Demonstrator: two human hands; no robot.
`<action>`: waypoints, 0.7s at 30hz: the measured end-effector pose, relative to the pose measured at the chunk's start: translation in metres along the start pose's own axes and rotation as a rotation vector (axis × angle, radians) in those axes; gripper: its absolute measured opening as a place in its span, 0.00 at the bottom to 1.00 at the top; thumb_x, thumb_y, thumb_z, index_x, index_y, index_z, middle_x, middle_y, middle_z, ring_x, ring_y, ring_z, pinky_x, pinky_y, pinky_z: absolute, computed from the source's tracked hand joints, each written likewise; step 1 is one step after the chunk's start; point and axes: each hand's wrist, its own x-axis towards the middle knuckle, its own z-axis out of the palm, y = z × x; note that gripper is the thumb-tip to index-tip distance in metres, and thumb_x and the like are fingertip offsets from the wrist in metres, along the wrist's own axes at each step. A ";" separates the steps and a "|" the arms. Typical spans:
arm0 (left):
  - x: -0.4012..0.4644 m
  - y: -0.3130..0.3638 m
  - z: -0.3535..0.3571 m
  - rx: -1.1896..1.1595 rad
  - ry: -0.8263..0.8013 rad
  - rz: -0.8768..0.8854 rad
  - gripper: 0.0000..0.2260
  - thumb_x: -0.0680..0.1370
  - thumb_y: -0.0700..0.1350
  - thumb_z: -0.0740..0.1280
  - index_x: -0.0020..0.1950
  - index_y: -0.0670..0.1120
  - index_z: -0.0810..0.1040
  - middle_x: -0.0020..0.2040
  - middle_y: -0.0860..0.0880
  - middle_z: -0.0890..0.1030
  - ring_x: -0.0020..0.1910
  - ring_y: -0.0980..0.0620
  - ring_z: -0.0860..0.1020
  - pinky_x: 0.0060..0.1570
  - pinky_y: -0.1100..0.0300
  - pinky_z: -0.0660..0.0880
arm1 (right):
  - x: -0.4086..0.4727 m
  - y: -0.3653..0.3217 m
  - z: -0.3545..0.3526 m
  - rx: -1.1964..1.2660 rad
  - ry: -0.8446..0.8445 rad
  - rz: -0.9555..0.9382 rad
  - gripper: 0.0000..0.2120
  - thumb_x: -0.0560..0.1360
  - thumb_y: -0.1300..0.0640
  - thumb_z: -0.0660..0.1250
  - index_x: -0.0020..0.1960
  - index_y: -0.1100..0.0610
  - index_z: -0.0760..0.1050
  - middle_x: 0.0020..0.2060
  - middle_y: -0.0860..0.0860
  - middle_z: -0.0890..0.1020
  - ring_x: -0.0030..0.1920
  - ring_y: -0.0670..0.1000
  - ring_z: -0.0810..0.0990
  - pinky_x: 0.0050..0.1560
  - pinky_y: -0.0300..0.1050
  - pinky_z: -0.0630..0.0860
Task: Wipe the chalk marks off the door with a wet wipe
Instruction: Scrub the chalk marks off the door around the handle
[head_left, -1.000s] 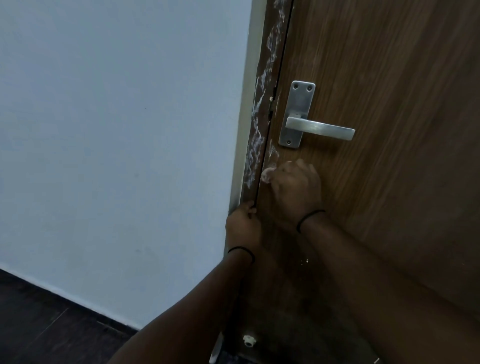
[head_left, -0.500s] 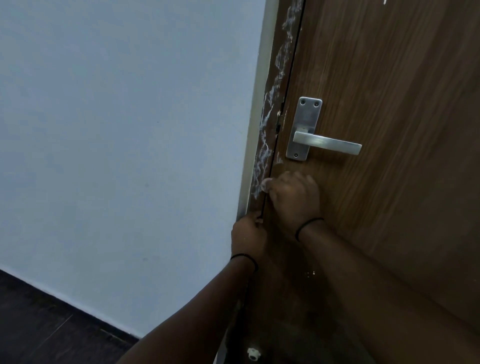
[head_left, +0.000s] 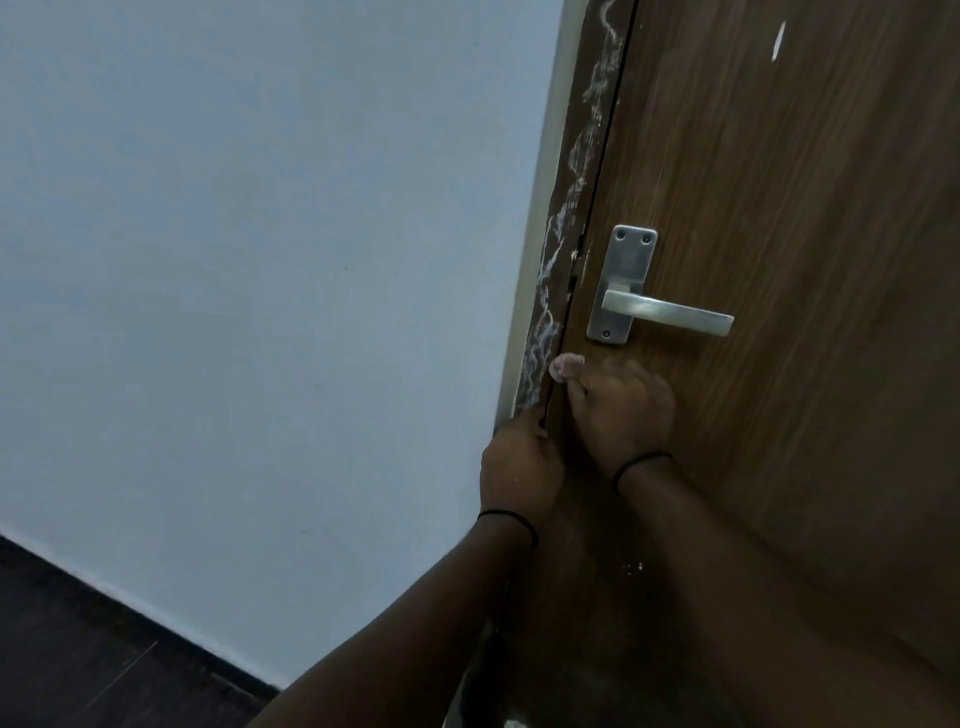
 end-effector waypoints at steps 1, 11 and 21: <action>0.001 0.004 -0.003 -0.010 0.027 0.035 0.16 0.78 0.49 0.56 0.59 0.49 0.80 0.49 0.47 0.84 0.45 0.47 0.81 0.46 0.55 0.78 | -0.003 0.003 -0.001 0.012 0.005 -0.005 0.11 0.79 0.52 0.64 0.45 0.54 0.84 0.39 0.54 0.83 0.42 0.57 0.80 0.42 0.50 0.73; 0.021 0.039 0.001 0.162 -0.001 0.351 0.30 0.78 0.57 0.46 0.77 0.45 0.63 0.69 0.42 0.73 0.64 0.45 0.73 0.60 0.56 0.74 | -0.007 0.048 -0.007 0.130 -0.170 -0.171 0.23 0.82 0.54 0.56 0.75 0.40 0.61 0.43 0.52 0.83 0.41 0.54 0.79 0.43 0.50 0.76; 0.026 0.016 0.045 0.430 -0.026 0.393 0.35 0.80 0.50 0.64 0.80 0.45 0.47 0.81 0.46 0.45 0.79 0.47 0.42 0.78 0.49 0.48 | -0.004 0.117 -0.022 0.037 0.283 -0.279 0.16 0.78 0.58 0.60 0.62 0.54 0.80 0.49 0.57 0.81 0.49 0.60 0.78 0.50 0.55 0.71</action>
